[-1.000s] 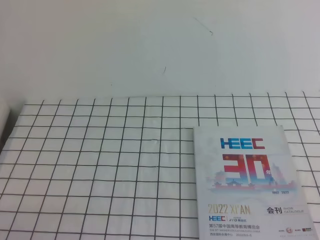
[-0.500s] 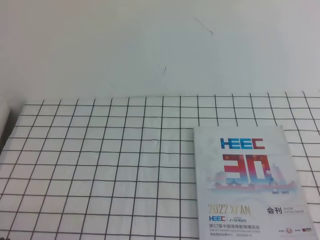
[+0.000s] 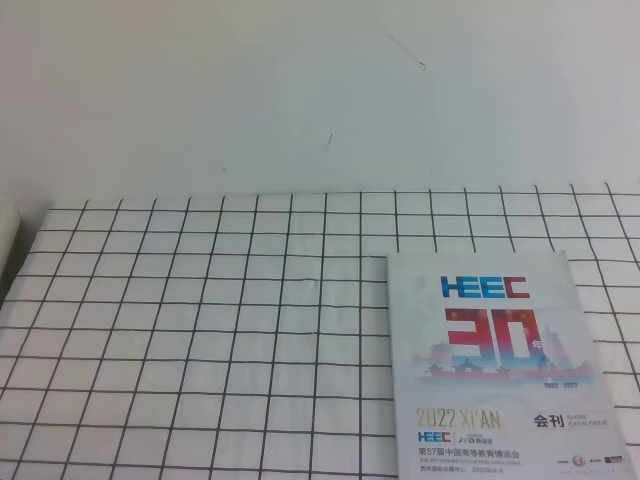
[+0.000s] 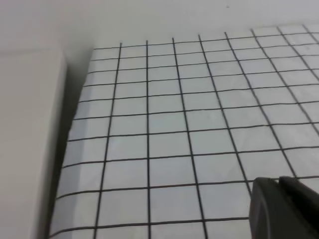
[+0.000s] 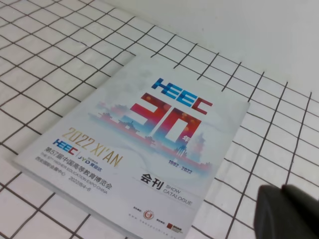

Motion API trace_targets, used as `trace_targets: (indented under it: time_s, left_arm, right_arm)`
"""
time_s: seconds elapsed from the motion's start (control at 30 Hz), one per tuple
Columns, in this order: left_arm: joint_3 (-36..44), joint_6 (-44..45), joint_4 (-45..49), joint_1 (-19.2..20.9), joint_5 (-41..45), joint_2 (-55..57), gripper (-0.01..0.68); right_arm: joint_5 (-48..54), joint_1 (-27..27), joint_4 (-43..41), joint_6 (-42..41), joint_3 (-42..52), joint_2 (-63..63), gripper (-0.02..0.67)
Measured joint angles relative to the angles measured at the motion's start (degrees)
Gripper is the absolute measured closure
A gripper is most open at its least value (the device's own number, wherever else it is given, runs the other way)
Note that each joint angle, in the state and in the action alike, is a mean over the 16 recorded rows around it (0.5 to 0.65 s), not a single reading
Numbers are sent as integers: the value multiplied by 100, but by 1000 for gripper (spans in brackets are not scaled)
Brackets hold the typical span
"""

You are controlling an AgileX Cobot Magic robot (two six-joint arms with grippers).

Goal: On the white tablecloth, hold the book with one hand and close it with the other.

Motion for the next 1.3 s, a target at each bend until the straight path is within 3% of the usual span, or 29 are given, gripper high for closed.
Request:
trace_targets:
  time_s: [0.3,0.8,1.0,1.3]
  left_arm:
    - [-4,-292,700,0,1,-2,676]
    - [-4,-311,770,0,2,-2,676]
    - [-4,-316,776,0,4,-2,676]
    - [-4,-316,779,0,6,-2,676]
  right_arm:
    - [0,0,0,0,0,0,652]
    - [-38,-182,-32,-6,10,-224,652]
    - [-398,-728,159,-20,255,-613,652]
    - [-1292,-2073,1154,-88,1415,-1208,652]
